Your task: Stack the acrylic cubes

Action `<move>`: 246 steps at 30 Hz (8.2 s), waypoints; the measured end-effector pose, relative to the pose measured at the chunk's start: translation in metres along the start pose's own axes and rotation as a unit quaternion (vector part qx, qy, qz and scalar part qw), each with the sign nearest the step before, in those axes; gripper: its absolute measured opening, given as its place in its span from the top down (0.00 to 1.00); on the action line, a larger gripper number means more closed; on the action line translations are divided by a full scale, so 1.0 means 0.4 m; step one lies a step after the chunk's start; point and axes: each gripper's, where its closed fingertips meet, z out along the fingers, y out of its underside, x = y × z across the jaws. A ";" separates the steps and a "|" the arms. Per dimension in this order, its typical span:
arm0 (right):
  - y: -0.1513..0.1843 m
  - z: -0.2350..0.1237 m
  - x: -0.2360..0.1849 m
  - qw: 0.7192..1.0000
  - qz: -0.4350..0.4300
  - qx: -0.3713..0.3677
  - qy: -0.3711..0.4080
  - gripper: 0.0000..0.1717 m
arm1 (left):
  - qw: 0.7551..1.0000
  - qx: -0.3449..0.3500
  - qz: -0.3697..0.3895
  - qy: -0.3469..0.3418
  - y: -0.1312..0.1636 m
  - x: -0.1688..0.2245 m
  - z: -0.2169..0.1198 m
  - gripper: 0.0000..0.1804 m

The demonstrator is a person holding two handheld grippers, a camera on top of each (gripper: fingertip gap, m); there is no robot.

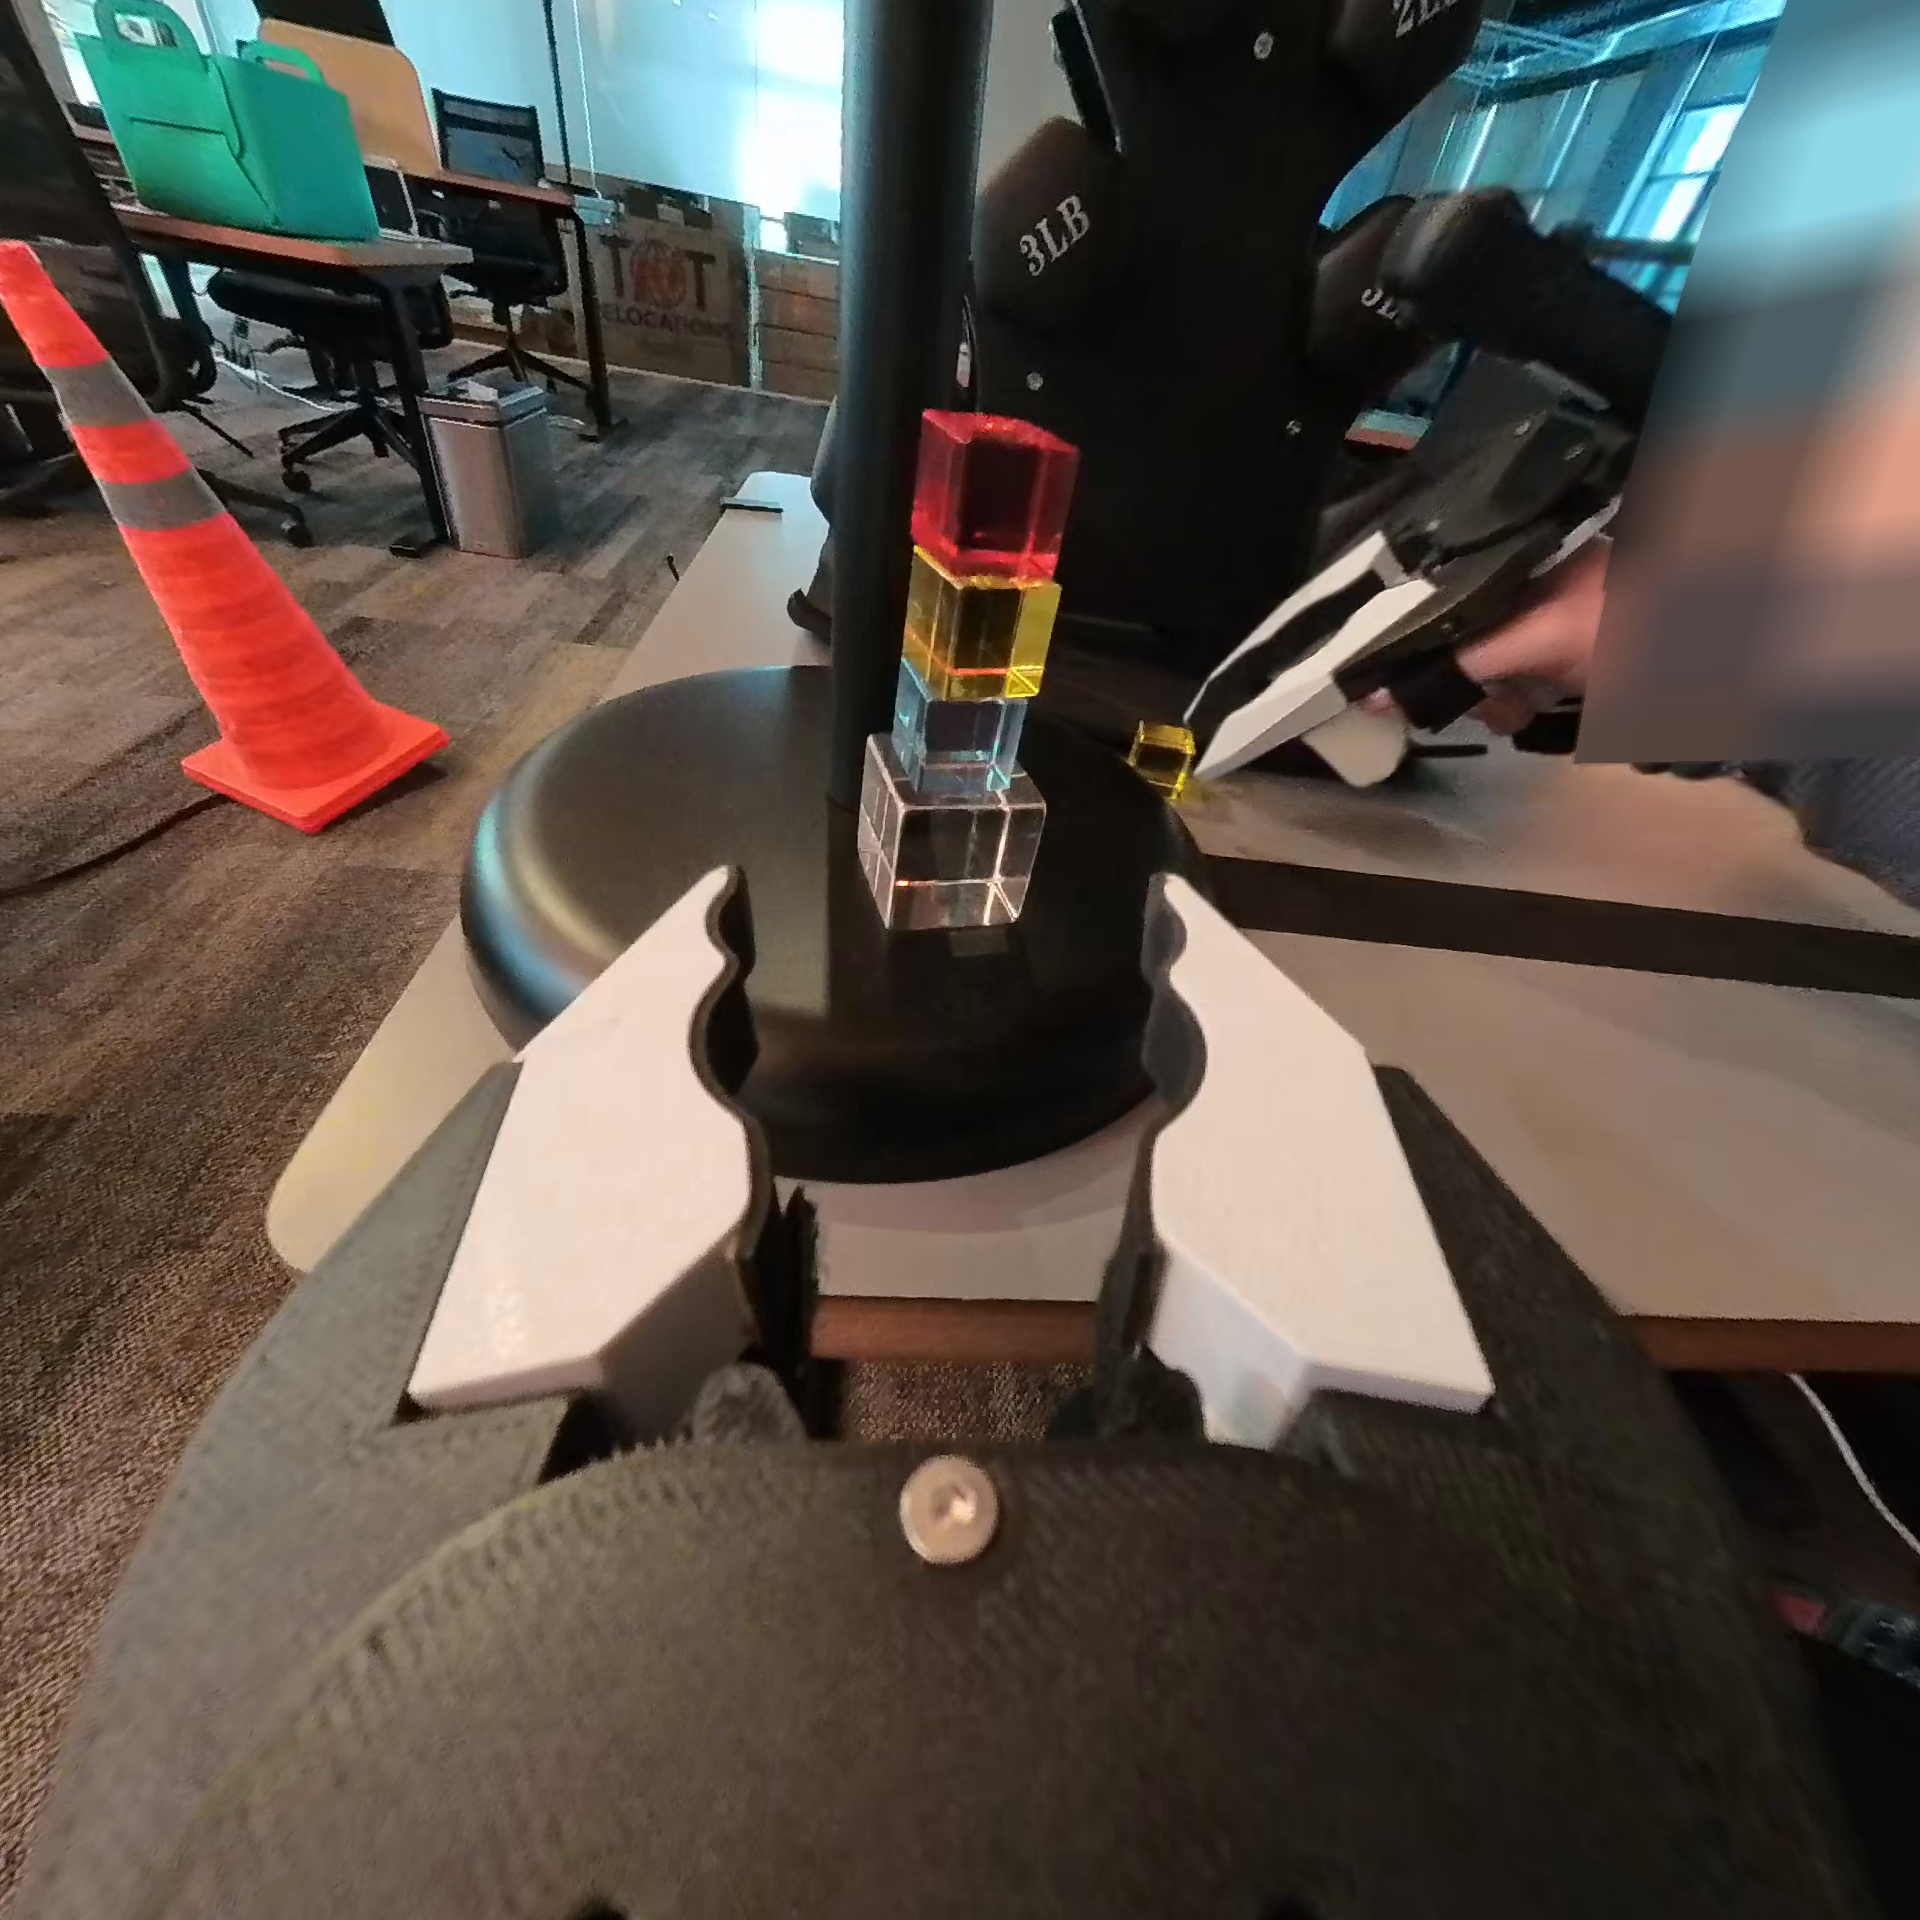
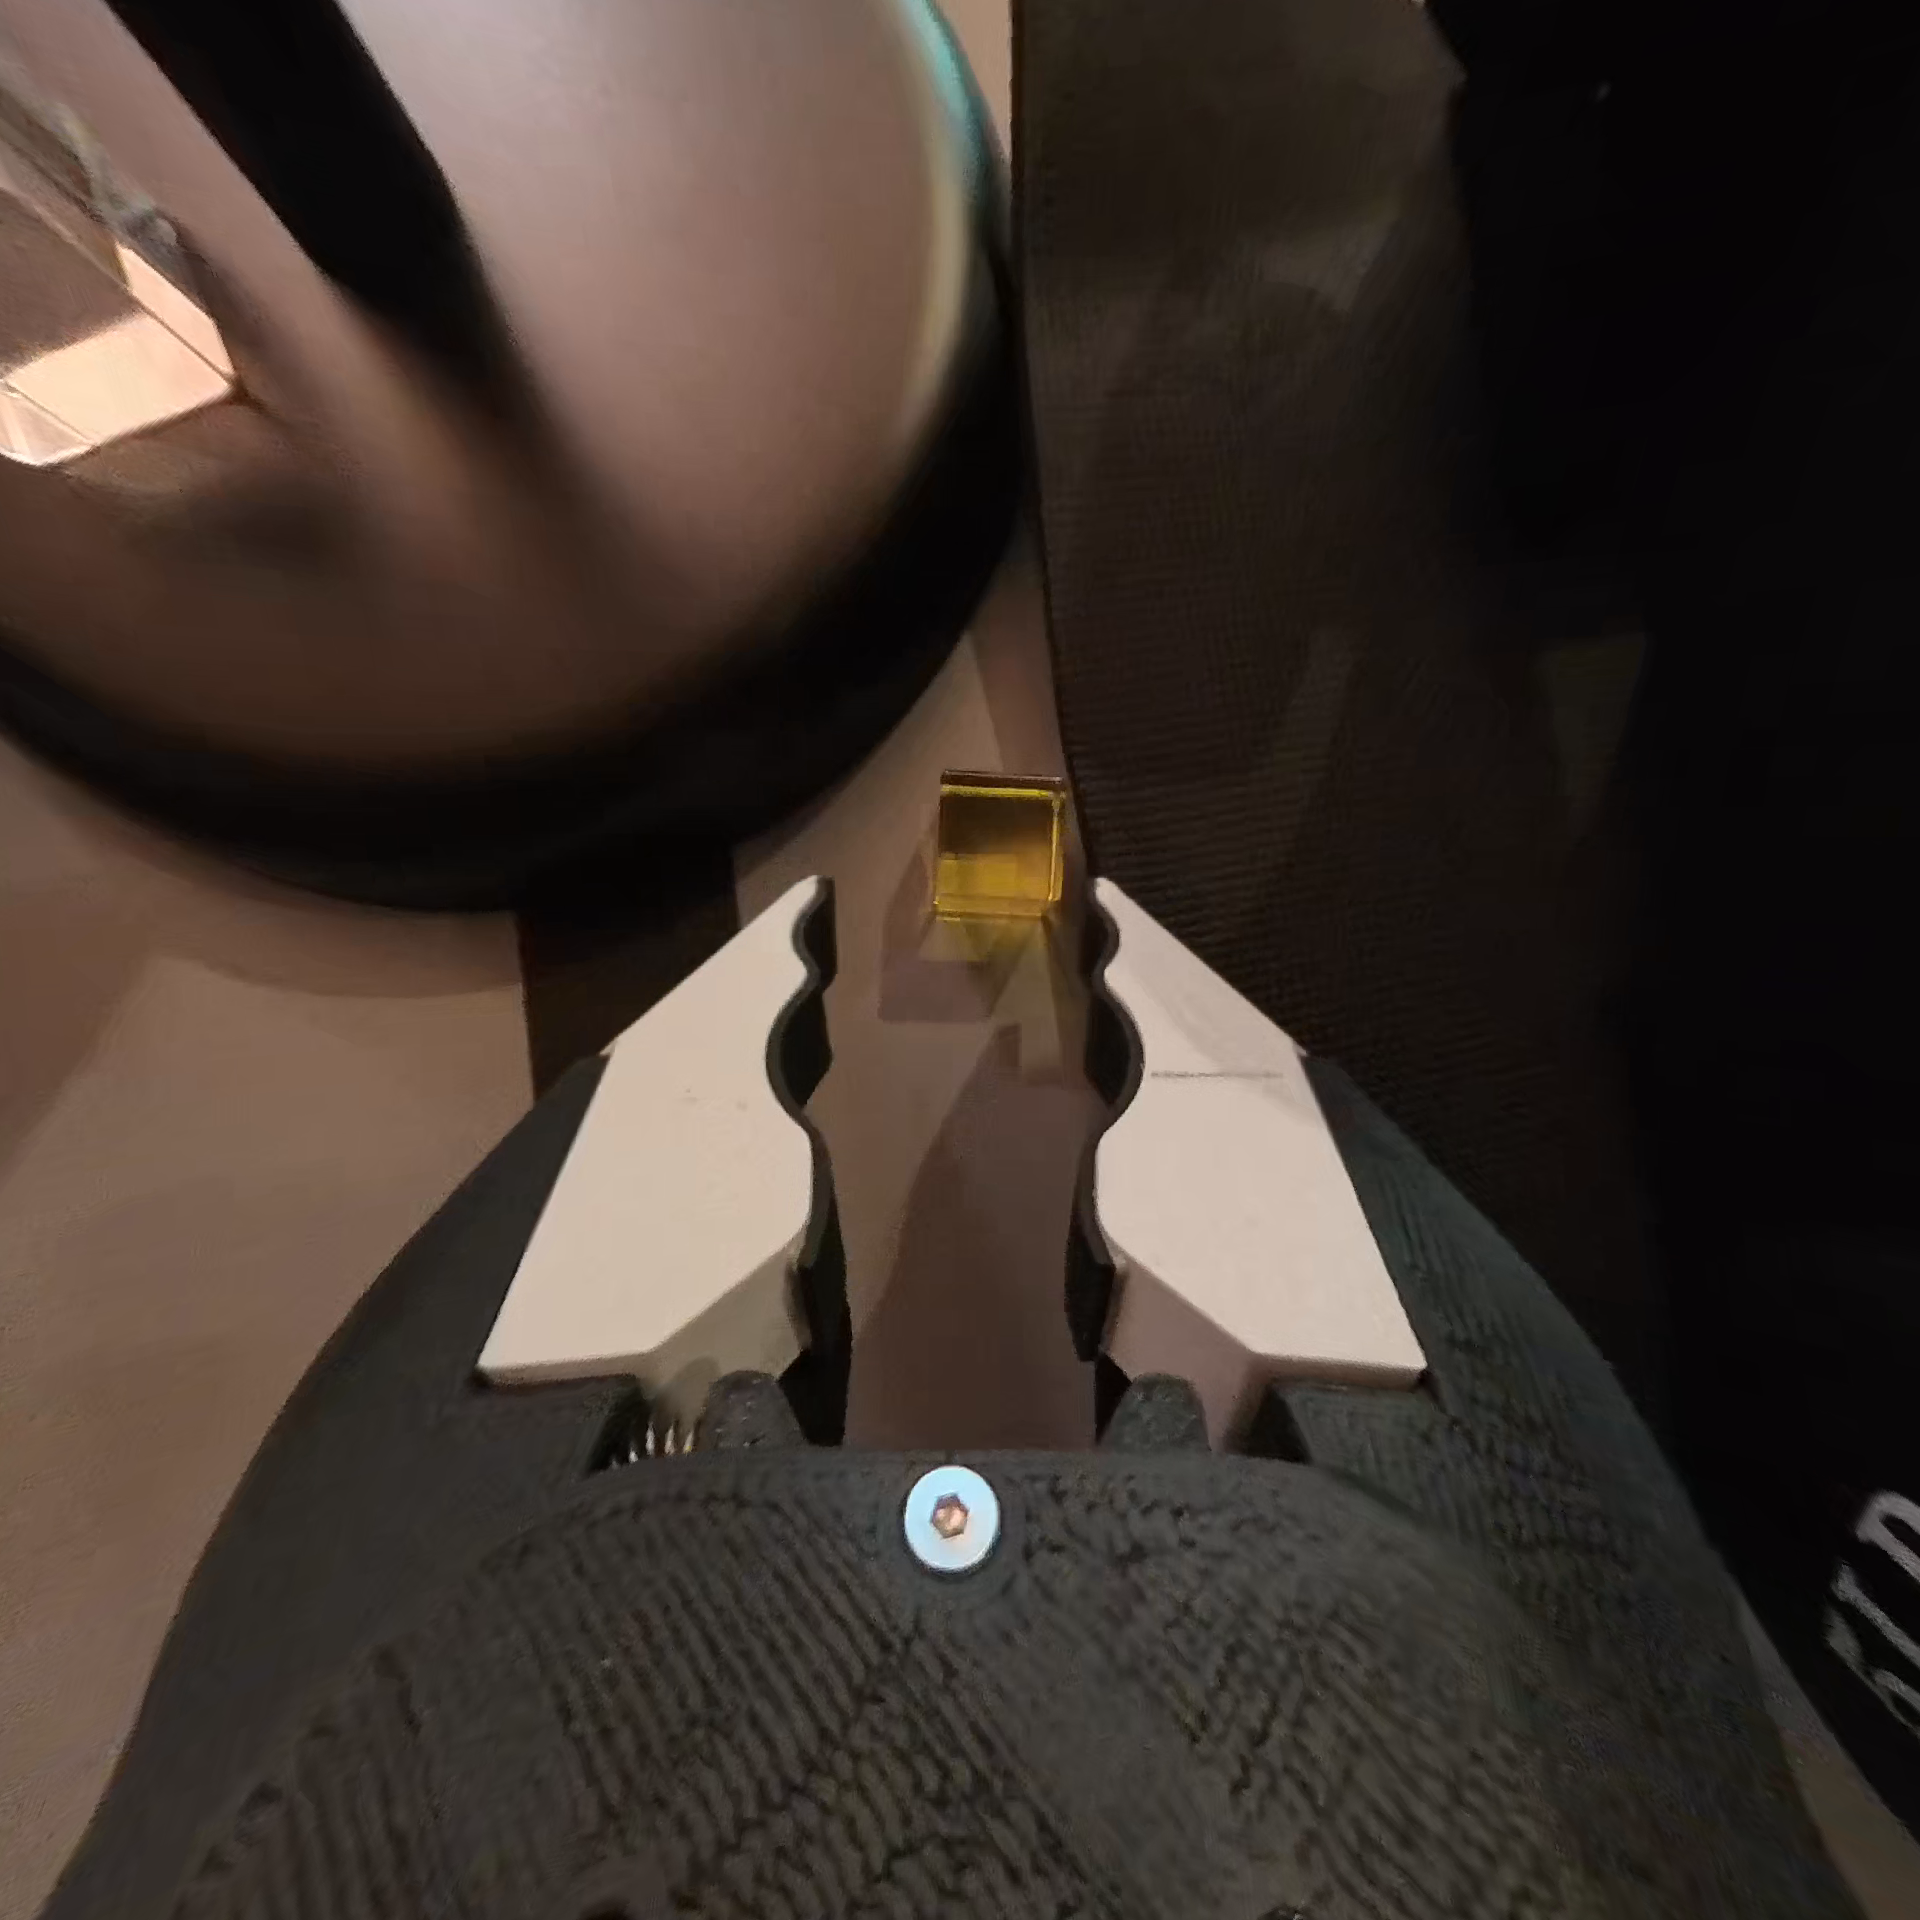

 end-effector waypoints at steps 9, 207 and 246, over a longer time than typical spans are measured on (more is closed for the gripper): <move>-0.058 -0.028 -0.020 0.998 -0.005 0.057 -0.013 0.86 | 1.000 -0.006 0.000 0.002 0.009 -0.003 -0.002 0.58; 0.110 -0.082 -0.186 0.991 0.050 0.121 0.037 0.74 | 0.971 0.172 0.001 -0.164 -0.173 -0.147 -0.207 0.72; -0.176 -0.040 -0.317 0.943 -0.199 0.193 -0.186 0.52 | 0.977 0.174 -0.038 -0.121 -0.164 -0.239 -0.276 0.68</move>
